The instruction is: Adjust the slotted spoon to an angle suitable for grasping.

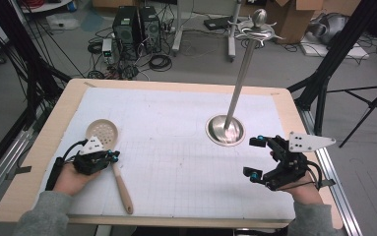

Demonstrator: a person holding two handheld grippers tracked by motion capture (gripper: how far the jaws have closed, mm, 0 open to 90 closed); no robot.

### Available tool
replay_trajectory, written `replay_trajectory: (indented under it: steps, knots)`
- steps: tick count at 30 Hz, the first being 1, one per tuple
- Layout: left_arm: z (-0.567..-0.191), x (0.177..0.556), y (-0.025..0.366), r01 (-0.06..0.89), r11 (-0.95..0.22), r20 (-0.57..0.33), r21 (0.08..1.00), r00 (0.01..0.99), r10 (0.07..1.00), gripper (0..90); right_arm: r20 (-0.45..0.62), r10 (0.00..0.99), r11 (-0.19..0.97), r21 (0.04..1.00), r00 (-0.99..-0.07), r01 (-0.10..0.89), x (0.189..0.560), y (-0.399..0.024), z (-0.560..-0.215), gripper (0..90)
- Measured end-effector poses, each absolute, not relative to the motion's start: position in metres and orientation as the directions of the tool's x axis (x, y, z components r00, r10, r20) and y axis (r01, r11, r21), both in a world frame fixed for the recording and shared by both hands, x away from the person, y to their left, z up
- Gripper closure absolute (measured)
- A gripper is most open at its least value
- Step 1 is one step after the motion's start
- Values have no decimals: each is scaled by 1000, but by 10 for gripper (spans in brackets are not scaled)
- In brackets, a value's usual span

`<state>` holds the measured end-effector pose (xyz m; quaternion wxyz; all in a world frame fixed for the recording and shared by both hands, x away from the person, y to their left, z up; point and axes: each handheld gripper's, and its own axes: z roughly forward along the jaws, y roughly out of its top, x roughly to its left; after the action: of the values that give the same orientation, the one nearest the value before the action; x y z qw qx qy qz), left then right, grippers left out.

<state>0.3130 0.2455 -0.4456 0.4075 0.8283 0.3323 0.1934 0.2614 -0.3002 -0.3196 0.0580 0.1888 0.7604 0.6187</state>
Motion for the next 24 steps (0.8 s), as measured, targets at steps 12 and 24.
replay_trajectory:
  steps: [12,24]
  knots:
    - [-440,293,262,359,-432,71,827,697,714,896,143,345,176,961,-928,213,268,-289,-319,29]
    - [-434,251,268,333,-374,-21,865,770,638,895,137,318,162,967,-938,197,271,-286,-315,42]
